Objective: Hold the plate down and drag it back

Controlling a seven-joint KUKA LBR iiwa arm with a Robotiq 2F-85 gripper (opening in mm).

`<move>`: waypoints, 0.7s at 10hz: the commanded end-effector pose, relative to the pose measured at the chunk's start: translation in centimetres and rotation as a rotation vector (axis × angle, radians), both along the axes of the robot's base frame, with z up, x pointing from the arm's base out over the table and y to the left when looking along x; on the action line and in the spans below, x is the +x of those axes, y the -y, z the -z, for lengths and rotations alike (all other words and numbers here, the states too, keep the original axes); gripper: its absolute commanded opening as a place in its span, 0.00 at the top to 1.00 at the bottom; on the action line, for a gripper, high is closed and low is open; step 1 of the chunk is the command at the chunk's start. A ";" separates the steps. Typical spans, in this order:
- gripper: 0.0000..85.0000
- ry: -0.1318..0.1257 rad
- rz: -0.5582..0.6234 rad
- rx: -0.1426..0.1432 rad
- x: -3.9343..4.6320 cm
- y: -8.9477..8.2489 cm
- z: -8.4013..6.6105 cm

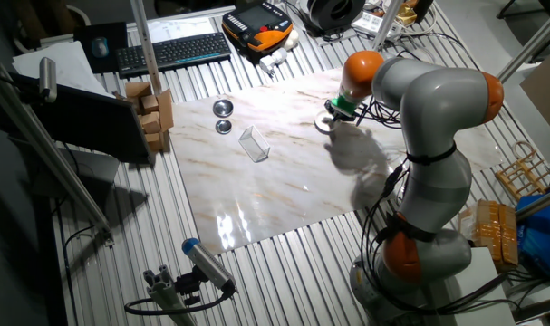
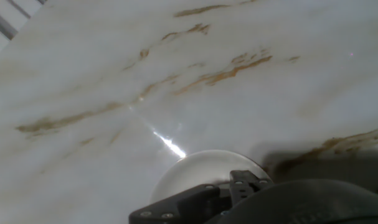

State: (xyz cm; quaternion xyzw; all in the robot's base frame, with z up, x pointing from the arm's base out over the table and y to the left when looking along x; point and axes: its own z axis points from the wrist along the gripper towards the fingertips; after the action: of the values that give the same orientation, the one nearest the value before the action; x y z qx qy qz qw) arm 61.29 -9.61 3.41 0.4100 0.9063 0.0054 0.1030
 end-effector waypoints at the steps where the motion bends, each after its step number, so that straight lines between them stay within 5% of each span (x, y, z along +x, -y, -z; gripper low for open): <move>1: 1.00 0.000 -0.001 0.000 -0.04 0.1 0.0; 7: 1.00 0.004 -0.012 -0.002 -0.06 0.3 -0.1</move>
State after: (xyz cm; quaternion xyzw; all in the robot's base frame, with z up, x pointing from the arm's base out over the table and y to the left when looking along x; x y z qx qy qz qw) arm 61.22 -9.95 3.50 0.4042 0.9086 0.0056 0.1050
